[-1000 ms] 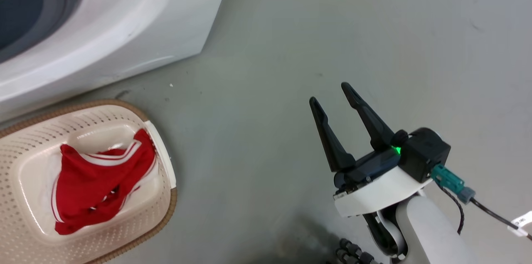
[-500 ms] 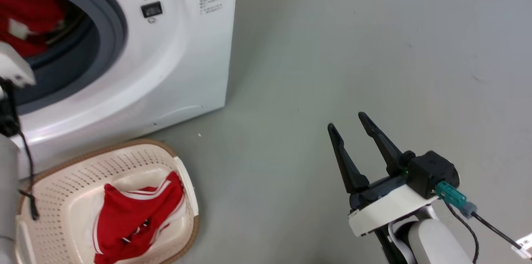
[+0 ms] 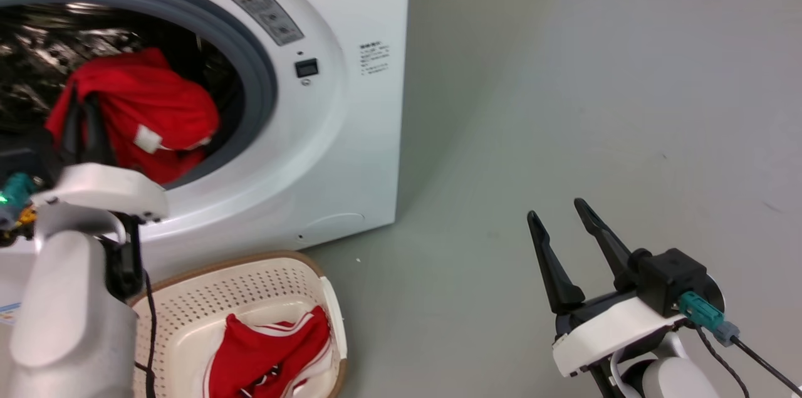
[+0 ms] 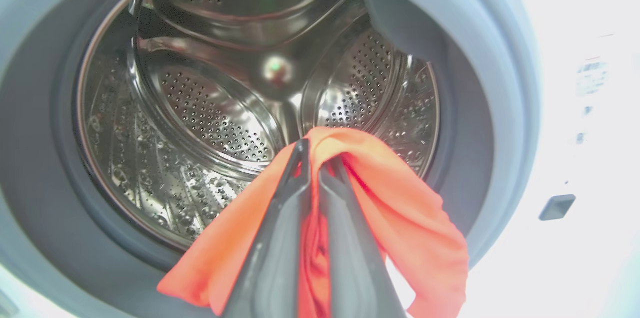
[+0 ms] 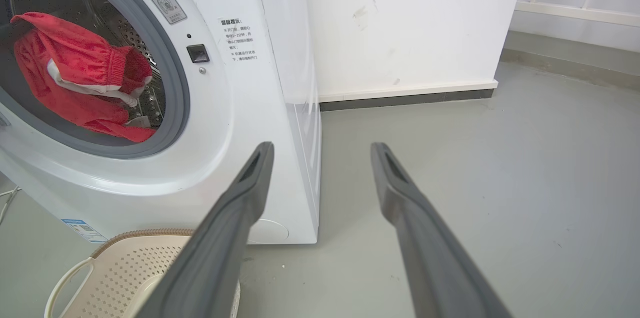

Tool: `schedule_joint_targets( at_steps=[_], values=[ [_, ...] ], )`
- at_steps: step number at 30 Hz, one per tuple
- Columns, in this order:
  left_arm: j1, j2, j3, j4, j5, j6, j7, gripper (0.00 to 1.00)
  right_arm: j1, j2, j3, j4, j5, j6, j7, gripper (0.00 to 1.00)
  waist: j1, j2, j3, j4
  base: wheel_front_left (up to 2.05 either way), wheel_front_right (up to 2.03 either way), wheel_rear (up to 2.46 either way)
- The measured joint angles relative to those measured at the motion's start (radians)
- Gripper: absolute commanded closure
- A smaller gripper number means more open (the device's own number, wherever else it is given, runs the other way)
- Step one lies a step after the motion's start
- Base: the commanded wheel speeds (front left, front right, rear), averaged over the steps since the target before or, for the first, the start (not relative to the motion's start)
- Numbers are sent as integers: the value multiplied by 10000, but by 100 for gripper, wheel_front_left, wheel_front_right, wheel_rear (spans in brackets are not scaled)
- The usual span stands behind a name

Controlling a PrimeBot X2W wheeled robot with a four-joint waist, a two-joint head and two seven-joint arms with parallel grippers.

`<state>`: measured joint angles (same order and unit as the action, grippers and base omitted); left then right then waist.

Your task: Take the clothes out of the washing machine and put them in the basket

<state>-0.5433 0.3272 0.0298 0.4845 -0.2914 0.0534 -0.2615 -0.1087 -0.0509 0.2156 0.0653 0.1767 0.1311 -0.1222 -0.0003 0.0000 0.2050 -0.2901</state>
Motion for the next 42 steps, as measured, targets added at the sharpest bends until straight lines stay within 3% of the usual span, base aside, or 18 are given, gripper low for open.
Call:
schedule_joint_targets(
  at_steps=[12, 18, 28, 42],
  values=[
    [2565, -1277, -681, -3070, 451, -150, -12, 100, 767, 0, -681, -453, -276, 0, 497, 0, 1, 0, -1135, 1107, 0, 0, 0],
    [4489, -1833, -1283, -4429, 483, 54, 378, 100, 1121, 0, -846, -761, -380, 0, 777, 0, 1, 0, -1478, 1789, 0, 0, 0],
    [5115, -2291, -1570, -2878, 194, 59, 136, 100, 805, -2, -790, -1317, -548, 0, 980, 0, 2, 0, -477, 2165, 0, 0, 0],
    [2917, -2637, -677, -844, 525, -502, 12, 100, -707, -2, -453, -1647, -752, 0, 840, 0, 5, 0, 2627, 2332, 0, 0, 0]
  ],
)
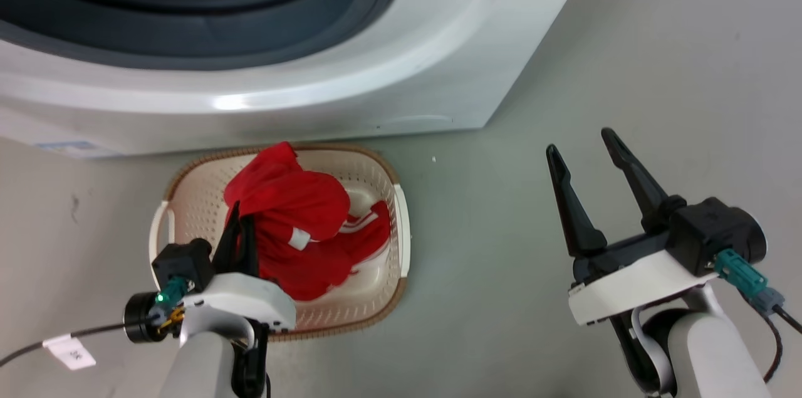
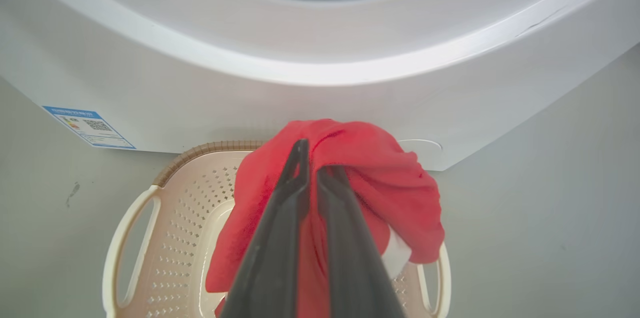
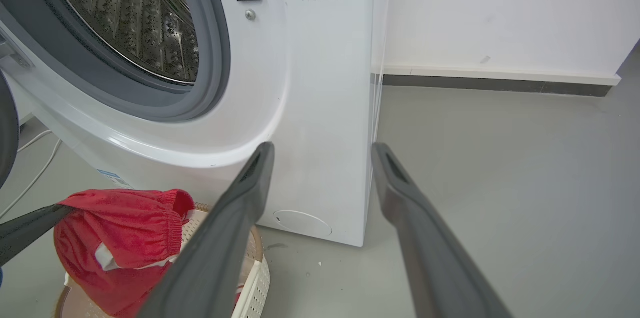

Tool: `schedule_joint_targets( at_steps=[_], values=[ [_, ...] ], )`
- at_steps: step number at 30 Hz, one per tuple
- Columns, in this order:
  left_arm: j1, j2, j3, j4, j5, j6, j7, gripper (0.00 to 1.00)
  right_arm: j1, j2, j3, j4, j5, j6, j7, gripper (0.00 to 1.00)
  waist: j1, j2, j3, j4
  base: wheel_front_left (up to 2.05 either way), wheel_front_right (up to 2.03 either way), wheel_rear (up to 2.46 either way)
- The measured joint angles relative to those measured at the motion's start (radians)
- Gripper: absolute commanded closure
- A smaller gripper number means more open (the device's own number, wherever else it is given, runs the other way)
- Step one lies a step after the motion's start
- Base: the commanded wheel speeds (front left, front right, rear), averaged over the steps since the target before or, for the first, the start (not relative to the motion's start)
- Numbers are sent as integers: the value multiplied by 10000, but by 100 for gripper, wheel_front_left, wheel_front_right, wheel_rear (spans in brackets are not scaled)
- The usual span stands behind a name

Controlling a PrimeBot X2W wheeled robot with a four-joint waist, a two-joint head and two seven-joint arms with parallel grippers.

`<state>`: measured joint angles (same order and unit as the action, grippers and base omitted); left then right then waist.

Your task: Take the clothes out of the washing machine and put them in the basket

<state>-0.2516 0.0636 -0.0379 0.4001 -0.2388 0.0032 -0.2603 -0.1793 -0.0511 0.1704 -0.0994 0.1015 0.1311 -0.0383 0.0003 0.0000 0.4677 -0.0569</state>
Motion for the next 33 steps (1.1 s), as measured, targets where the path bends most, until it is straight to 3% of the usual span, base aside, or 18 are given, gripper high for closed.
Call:
schedule_joint_targets(
  at_steps=[14, 24, 25, 27, 33],
  values=[
    [-2270, 224, 1028, 3154, 903, -401, -13, 100, -1049, 0, 384, 159, 48, 0, -351, 0, 0, 0, 2662, -276, 0, 0, 0],
    [-2941, 627, 1306, 5683, 1055, -462, -25, 100, -1296, 0, 598, 746, 389, 0, -836, 0, 0, 0, 2995, -931, 0, 0, 0],
    [-2943, 637, 1321, 5785, 1057, -468, -25, 77, -1296, 0, 591, 802, 401, 0, -859, 0, -1, 0, 2930, -948, 0, 0, 0],
    [-2954, 650, 1327, 5917, 1076, -466, -25, 0, -1295, 0, 545, 961, 385, 0, -947, 0, -1, 0, 2753, -964, 0, 0, 0],
    [-2463, 389, 1398, 5889, 1022, -564, -27, 0, -1173, 2, 431, 1406, 267, 0, -1035, 0, -1, 0, 1806, -900, 0, 0, 0]
  ],
)
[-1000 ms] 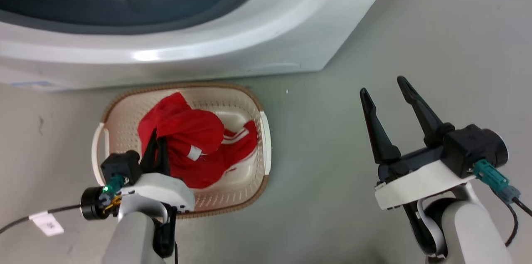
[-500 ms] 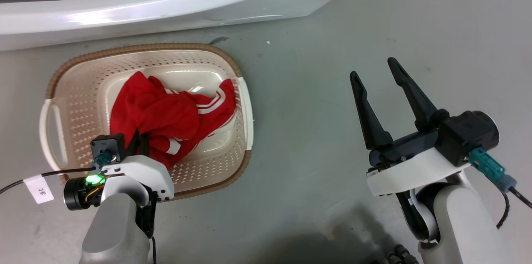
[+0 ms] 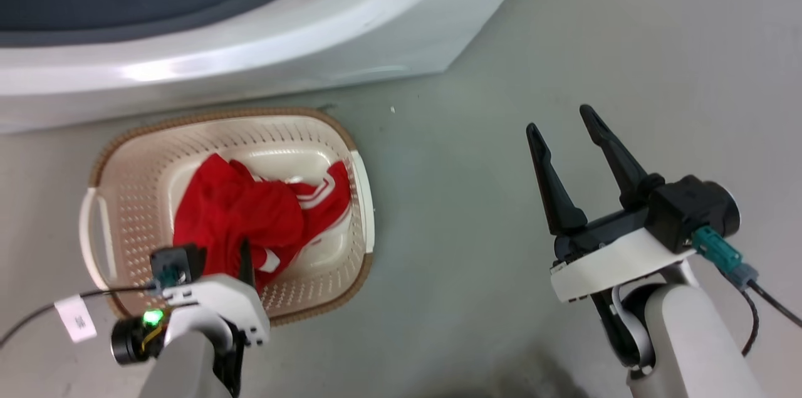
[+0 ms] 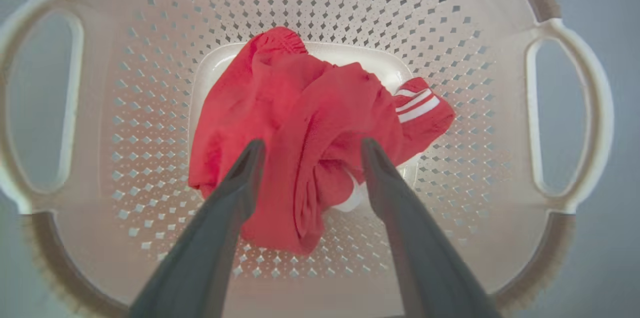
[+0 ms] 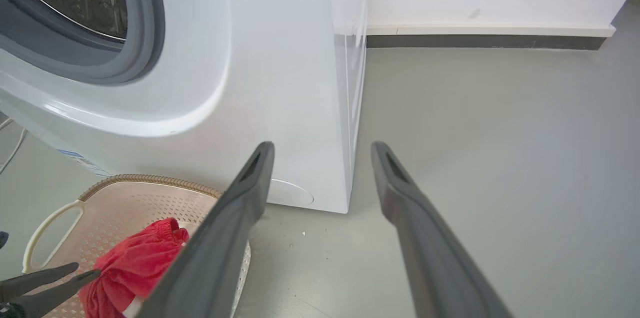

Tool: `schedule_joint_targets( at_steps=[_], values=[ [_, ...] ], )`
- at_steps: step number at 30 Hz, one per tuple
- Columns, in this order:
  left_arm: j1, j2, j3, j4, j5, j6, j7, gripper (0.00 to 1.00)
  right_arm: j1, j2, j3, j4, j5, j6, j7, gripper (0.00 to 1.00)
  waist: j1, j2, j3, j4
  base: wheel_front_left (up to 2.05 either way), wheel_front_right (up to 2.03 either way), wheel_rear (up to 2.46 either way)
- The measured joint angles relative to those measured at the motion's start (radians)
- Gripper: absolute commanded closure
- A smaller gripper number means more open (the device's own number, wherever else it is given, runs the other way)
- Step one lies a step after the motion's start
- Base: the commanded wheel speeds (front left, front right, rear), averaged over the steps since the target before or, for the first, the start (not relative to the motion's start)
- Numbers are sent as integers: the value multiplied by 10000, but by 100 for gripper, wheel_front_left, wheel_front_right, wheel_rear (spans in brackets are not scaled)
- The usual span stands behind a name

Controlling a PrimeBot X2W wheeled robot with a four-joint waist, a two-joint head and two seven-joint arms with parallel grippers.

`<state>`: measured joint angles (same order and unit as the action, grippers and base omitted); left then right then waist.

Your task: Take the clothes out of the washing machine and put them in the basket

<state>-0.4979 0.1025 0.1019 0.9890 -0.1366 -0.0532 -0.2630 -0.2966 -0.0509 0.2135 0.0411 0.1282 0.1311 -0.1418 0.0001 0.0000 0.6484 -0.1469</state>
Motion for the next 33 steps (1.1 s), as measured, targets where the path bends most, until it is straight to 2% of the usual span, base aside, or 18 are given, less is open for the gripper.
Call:
schedule_joint_targets(
  at_steps=[9, 17, 24, 28, 33],
  values=[
    [1465, -443, 349, -508, -510, -132, 0, 0, 980, 0, -332, 391, -167, 0, 242, 0, -2, 0, -2219, 293, 0, 0, 0],
    [2524, -504, -387, -1626, -802, 81, 2, 0, 1968, 0, -675, 173, -274, 0, 711, 0, -4, 0, -4194, 710, 0, 0, 0],
    [2899, -514, -1279, -3812, -965, 573, 2, 0, 2439, -2, -1035, -238, -357, 0, 993, 0, -4, 0, -5159, 1253, 0, 0, 0],
    [3088, -518, -1647, -5595, -809, 800, 2, 0, 2605, -2, -1260, -410, -355, 0, 1078, 0, -5, 0, -5544, 1505, 0, 0, 0],
    [3327, -518, -1906, -6878, -399, 859, 0, 0, 2827, 0, -1340, -408, -343, 0, 1143, 0, -3, 0, -5952, 1579, 0, 0, 0]
  ],
)
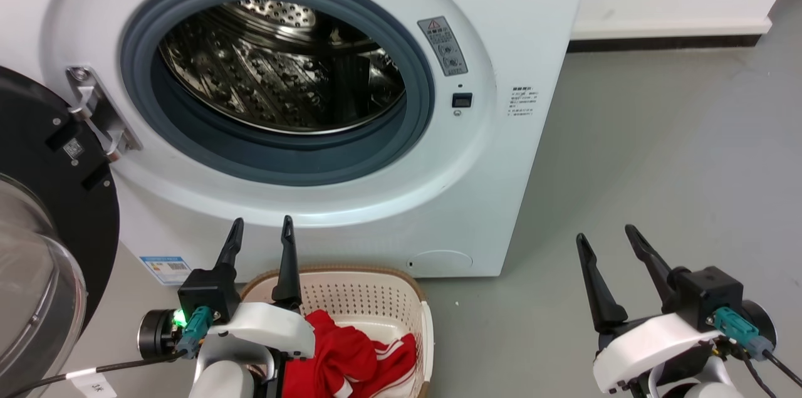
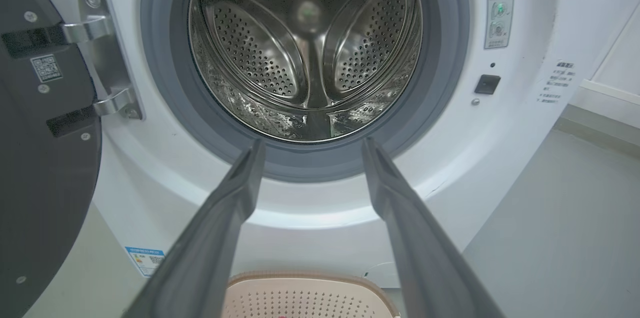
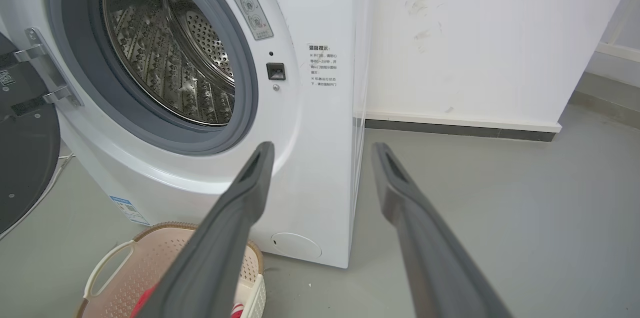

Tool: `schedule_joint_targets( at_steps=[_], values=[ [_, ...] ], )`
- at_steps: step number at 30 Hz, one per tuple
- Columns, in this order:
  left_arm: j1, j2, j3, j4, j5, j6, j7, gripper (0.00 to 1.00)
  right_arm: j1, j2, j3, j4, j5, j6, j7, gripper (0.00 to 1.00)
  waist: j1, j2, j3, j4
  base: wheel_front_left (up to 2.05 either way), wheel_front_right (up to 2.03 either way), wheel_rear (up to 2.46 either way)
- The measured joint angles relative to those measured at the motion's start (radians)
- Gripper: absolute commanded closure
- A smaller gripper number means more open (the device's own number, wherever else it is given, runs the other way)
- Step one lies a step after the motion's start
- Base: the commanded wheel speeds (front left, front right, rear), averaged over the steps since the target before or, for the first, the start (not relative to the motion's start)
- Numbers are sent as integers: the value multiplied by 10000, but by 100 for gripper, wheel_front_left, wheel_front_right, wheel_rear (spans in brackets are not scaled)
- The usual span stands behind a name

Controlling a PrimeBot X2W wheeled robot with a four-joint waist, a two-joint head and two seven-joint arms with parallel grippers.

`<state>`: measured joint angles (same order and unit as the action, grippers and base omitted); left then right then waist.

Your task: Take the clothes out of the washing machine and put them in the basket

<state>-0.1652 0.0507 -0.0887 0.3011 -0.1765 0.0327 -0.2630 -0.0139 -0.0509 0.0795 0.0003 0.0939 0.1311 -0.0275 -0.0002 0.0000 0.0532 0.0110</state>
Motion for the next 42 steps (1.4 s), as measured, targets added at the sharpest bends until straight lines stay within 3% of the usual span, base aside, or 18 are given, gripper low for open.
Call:
schedule_joint_targets(
  at_steps=[20, 42],
  values=[
    [1545, 393, -309, -1733, 502, 128, 493, 0, 855, -2, 77, -199, 167, 0, 167, 0, 2, 0, -932, 306, 0, 0, 0],
    [1557, 673, -443, -1852, 401, 205, 757, 0, 856, -2, 186, -261, 226, 0, 151, 0, 3, 0, -829, 290, 0, 0, 0]
  ],
)
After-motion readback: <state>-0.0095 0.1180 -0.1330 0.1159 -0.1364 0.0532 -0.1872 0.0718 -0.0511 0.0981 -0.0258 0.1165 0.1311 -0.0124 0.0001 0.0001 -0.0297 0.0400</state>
